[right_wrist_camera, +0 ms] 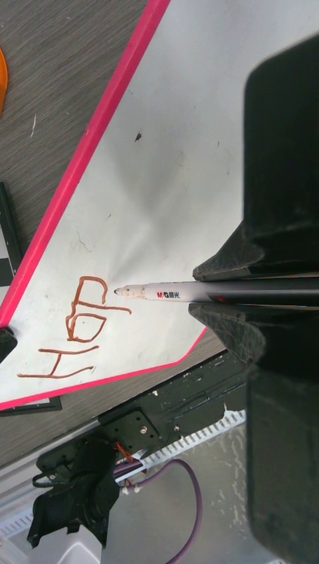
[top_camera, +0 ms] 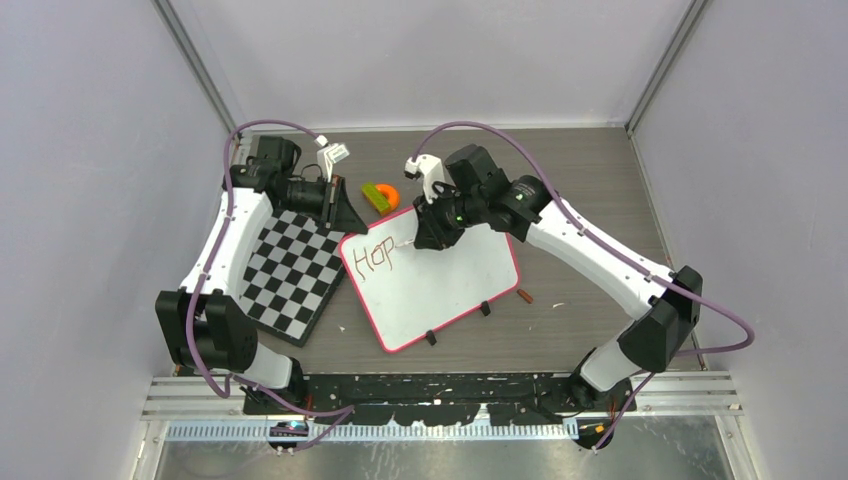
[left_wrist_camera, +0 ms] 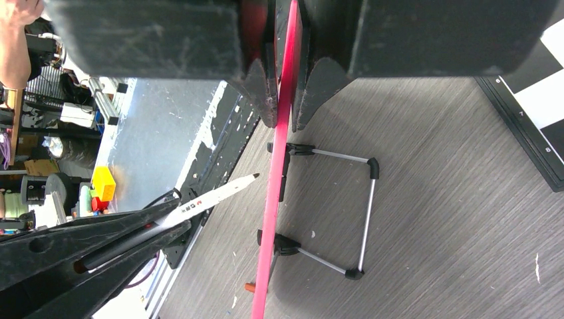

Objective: Write a sentence on the whiteboard

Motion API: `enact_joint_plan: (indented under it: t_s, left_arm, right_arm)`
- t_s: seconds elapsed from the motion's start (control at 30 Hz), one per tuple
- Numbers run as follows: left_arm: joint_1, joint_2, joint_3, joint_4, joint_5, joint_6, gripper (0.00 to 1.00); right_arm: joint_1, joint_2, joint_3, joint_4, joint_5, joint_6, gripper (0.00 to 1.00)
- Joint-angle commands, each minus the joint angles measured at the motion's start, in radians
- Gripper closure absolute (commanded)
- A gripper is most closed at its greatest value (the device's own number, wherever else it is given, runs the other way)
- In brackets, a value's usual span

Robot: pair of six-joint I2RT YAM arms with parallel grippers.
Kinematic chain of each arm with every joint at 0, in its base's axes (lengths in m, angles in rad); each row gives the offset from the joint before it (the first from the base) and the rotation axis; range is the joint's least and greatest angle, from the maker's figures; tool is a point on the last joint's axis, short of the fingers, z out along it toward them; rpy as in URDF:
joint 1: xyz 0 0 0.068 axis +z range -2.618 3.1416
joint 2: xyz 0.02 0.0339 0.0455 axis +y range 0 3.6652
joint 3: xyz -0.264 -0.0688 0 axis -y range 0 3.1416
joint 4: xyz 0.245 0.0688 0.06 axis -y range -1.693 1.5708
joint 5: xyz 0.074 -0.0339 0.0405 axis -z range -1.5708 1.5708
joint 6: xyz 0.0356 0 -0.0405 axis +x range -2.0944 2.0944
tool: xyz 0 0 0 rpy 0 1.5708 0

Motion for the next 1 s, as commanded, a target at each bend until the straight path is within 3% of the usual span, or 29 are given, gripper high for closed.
enact_joint_plan:
  t_s: [0.0, 0.97]
  left_arm:
    - [0.0, -0.031, 0.006, -0.018, 0.005, -0.003, 1.0]
    - [0.0, -0.021, 0.01, -0.013, 0.012, -0.002, 1.0]
  right_arm:
    - [-0.001, 0.015, 0.01, 0.029, 0.018, -0.013, 1.0]
    - [-0.062, 0.058, 0.088, 0.0, 0.034, -0.023, 1.0]
